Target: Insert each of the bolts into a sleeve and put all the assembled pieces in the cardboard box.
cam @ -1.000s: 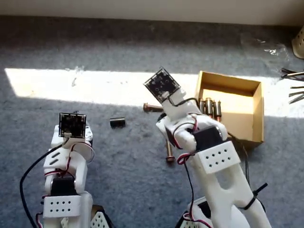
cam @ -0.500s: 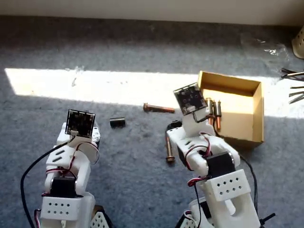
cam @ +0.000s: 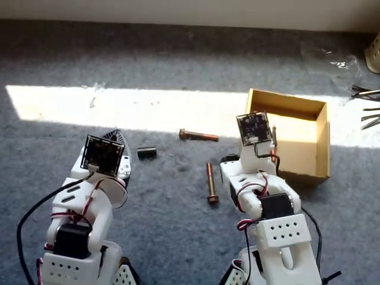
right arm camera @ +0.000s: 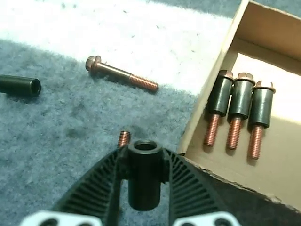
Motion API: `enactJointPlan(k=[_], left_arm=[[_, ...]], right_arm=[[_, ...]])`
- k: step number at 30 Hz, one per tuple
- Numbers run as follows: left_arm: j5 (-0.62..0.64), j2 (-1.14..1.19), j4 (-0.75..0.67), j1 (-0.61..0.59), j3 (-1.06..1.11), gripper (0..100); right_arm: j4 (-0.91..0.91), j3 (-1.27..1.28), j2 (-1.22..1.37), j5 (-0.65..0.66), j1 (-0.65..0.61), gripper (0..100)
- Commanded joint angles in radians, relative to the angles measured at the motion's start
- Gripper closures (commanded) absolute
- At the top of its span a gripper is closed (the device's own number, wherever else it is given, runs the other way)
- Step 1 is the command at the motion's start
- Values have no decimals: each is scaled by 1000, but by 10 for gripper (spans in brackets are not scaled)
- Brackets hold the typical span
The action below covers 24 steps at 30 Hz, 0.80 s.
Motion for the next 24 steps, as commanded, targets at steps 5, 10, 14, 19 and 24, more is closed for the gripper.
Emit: enactJointPlan(k=[5,10,14,19,24], left_arm=[[-2,325,3,68,-199,986],[0,565,2,216,-340,986],[2,727,-48,277,-417,986],[3,915,-180,288,-475,986],[3,1101,-192,341,-555,986]], right_arm=[[-31,-8,-24,-12,15,990],[-33,-8,-24,-71,45,990],[-35,-8,-25,-78,64,990],[-35,-8,-25,-75,64,990],[-36,-8,-25,-72,64,990]])
